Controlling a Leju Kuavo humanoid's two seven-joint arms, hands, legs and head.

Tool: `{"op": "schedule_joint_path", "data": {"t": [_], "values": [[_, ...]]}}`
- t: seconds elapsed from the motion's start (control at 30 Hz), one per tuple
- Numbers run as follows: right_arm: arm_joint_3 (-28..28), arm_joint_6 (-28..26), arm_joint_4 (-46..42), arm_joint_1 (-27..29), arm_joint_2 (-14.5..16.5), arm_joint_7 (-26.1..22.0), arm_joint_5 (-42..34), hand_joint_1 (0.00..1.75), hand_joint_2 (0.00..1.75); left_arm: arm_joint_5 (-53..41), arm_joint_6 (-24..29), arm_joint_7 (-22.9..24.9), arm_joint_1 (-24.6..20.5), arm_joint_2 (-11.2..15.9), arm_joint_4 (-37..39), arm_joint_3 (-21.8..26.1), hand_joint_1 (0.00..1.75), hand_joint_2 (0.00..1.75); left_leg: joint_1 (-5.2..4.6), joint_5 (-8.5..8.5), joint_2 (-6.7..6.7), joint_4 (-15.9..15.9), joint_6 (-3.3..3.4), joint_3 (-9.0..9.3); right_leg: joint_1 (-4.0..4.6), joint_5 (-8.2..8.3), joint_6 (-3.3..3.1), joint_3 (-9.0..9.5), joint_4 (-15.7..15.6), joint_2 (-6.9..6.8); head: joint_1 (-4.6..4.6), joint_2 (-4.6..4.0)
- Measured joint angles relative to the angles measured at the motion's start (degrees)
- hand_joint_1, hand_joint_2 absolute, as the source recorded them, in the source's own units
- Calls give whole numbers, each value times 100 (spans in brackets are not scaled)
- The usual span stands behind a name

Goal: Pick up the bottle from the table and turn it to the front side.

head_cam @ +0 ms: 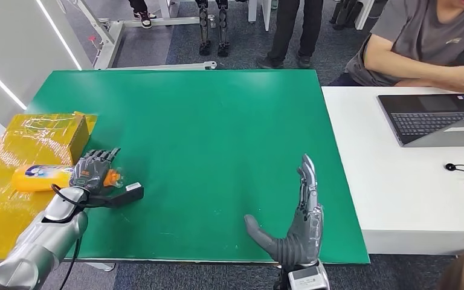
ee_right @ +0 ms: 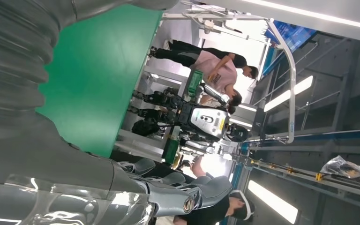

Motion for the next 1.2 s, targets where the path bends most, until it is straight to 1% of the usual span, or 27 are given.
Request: {"op": "schedule_joint_path", "data": {"t": [0.17,0.3,0.33,0.37,0.47,0.5,0.53,0.63,0.7,0.8,0.87,0.97,1.03,1.1,1.2], "values": [[-13,25,-6,2,18,5,12,0,175,4,163,-32,17,-19,-1,1,0,175,0,0,0,0,0,0,0,0,0,0,1,1,0,0],[-20,23,-9,11,34,-2,11,0,175,70,435,-26,87,-14,-8,45,0,175,0,0,0,0,0,1,0,0,0,0,1,1,1,0],[-23,14,-14,19,41,-2,15,0,175,215,518,-136,144,-19,-79,99,0,175,0,0,1,0,0,1,0,0,0,-1,0,2,0,0],[-28,-8,-27,35,50,-1,23,0,175,517,593,-390,238,-45,-231,221,0,175,0,0,2,0,0,2,0,0,0,-1,0,3,-1,0],[-51,-93,-88,106,79,4,52,0,175,1822,749,-1519,613,-262,-937,932,0,175,-1,-1,0,0,0,2,-1,-3,2,-1,-1,2,2,0],[-57,-109,-103,125,87,6,56,0,175,2062,768,-1735,722,-346,-1148,1176,0,175,-2,-2,1,0,0,1,-1,-4,3,0,-2,3,2,0],[-63,-120,-117,143,92,8,58,0,175,2173,774,-1843,820,-420,-1330,1376,0,175,-2,-4,3,0,-1,1,-1,-5,4,0,-2,5,2,0],[-77,-170,-148,189,98,14,60,0,175,2395,774,-1943,1099,-577,-1806,1791,0,175,-2,-5,6,0,-2,2,-2,-4,4,1,-2,9,1,0],[-81,-211,-149,194,99,17,56,0,175,2831,774,-1991,1379,-652,-2299,1961,0,175,-2,-5,8,0,-2,2,-2,-4,4,1,-2,10,1,0],[-85,-301,-138,196,98,-1,28,0,175,3540,774,-2020,1999,-779,-3390,2123,0,175,-1,-6,9,0,-2,3,-2,-5,3,-1,-2,11,1,0],[-81,-376,-121,201,97,-26,-7,0,175,3849,774,-2033,2435,-901,-4223,2218,0,175,-1,-7,8,0,-3,1,-1,-8,3,-3,-3,10,1,0],[-66,-464,-75,204,94,-90,-109,0,175,4217,774,-2050,2919,-1098,-5397,2295,0,175,-1,-9,4,0,-2,-1,-1,-12,6,-3,-4,6,1,0],[-46,-484,-30,201,91,-119,-171,0,175,4453,774,-2054,3094,-1246,-6092,2299,0,175,-1,-9,1,-1,-1,-2,-1,-12,7,-1,-4,1,1,0],[-28,-480,8,200,91,-135,-202,0,175,4579,774,-2056,3171,-1366,-6584,2298,0,175,-1,-9,0,-1,-1,-2,-1,-12,7,2,-4,-2,2,0],[-21,-479,22,200,91,-139,-208,0,175,4603,774,-2056,3191,-1418,-6777,2297,0,175,-1,-9,0,-1,-1,-1,-1,-11,7,2,-4,-2,2,0]]}}
